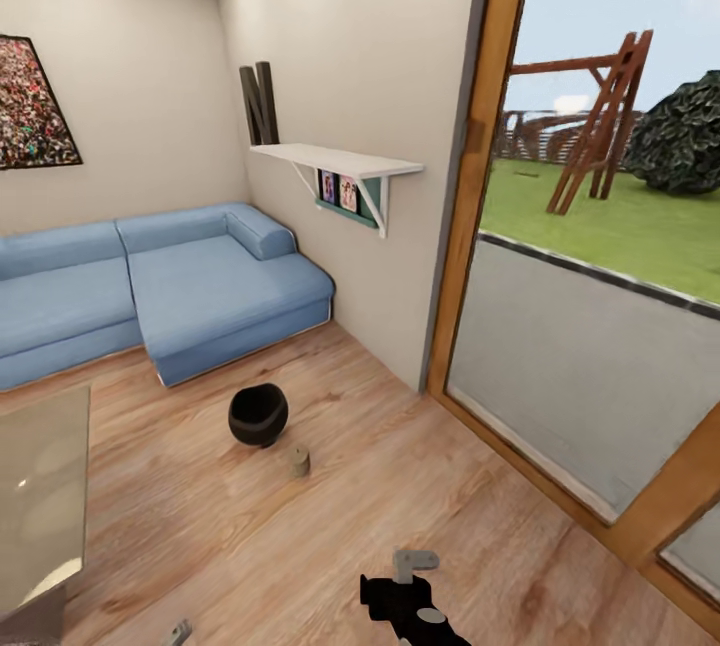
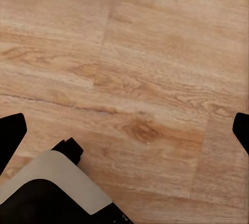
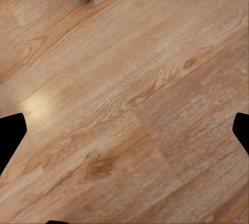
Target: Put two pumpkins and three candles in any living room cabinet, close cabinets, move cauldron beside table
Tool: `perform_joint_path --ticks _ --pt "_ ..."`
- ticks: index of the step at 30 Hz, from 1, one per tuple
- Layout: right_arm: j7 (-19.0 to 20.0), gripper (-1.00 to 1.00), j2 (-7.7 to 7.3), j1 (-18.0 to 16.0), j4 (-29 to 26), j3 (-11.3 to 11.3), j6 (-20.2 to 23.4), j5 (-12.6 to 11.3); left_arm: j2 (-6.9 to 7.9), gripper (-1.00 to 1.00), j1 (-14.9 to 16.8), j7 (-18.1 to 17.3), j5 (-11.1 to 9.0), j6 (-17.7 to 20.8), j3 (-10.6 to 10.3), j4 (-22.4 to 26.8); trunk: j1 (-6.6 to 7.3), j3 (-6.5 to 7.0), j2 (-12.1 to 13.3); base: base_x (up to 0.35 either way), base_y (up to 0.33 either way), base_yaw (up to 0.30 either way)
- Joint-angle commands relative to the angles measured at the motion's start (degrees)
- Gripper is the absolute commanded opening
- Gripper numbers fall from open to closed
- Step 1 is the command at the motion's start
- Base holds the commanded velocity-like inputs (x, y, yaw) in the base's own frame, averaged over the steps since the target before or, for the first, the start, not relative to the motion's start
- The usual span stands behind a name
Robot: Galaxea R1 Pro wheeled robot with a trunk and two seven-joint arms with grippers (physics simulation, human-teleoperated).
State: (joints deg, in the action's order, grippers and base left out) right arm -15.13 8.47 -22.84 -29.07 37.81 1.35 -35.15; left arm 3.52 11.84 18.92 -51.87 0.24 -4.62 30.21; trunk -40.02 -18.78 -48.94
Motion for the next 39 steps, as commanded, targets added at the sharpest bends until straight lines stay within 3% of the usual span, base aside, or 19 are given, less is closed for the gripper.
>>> perform_joint_path --ticks 1,26,39 --pt "-0.52 1.0 -0.09 -0.08 -0.11 0.43 0.14 -0.37 0.08 1.0 0.03 0.51 -0.34 0.03 -0.48 0.12 -0.04 -0.07 -0.05 0.334 -0.017 0.271" --pt "0.62 1.0 -0.08 -0.09 -0.3 0.43 -0.03 -0.39 0.08 1.0 0.03 0.51 -0.34 0.03 -0.48 0.1 -0.04 0.19 -0.05 0.331 -0.001 0.027" --pt "0.62 1.0 -0.03 -0.1 -0.21 0.43 0.05 -0.37 0.08 1.0 0.03 0.51 -0.34 0.03 -0.48 0.03 -0.04 0.21 -0.05 0.064 0.0 0.103"
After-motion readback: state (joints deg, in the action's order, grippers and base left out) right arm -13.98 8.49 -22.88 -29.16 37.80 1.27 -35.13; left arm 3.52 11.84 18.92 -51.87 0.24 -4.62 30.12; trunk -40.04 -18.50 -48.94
